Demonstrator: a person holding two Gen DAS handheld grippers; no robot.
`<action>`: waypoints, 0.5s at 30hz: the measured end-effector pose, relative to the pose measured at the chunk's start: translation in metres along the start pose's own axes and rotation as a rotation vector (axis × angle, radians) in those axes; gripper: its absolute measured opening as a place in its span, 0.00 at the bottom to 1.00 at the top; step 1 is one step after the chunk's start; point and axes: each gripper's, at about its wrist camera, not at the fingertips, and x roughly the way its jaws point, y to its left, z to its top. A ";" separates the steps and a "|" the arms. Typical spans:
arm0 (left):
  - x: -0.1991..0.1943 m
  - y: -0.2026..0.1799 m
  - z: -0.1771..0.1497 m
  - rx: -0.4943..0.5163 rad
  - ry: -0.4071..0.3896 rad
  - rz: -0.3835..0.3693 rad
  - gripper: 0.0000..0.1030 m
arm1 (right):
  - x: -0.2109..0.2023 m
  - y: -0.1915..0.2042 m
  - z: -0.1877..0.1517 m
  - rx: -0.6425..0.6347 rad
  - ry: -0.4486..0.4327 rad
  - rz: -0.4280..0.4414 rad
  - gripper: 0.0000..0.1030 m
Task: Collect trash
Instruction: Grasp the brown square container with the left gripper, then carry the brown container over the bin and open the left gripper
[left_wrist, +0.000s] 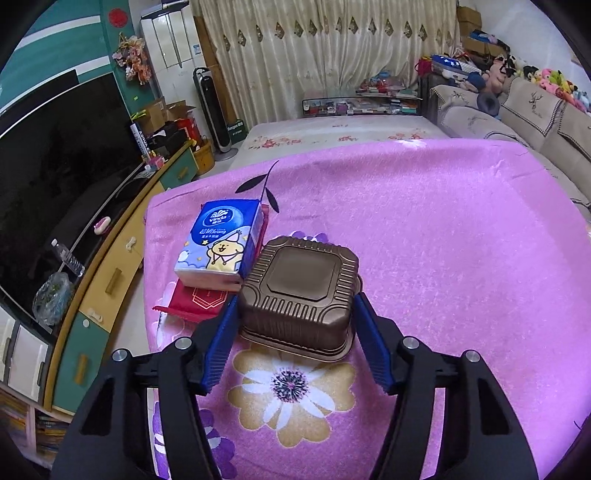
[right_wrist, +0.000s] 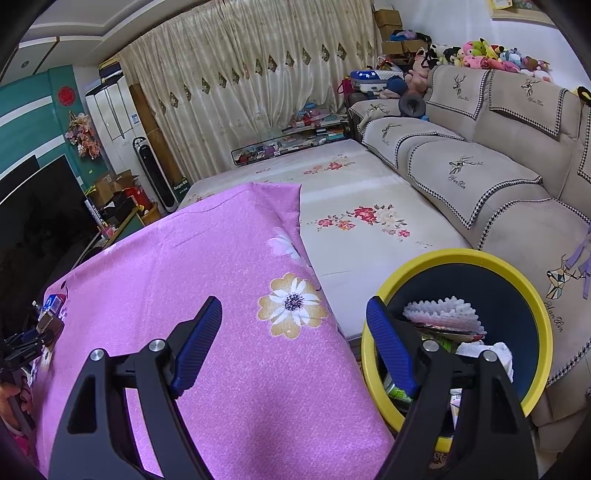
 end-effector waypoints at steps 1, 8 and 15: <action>-0.003 -0.001 -0.001 0.004 -0.003 0.000 0.59 | 0.000 0.000 0.000 0.002 0.000 0.001 0.74; -0.037 -0.024 -0.002 0.027 -0.036 -0.052 0.59 | -0.006 -0.001 0.000 0.008 -0.008 0.021 0.74; -0.087 -0.079 0.003 0.096 -0.086 -0.130 0.59 | -0.038 -0.012 0.004 -0.004 -0.052 0.017 0.74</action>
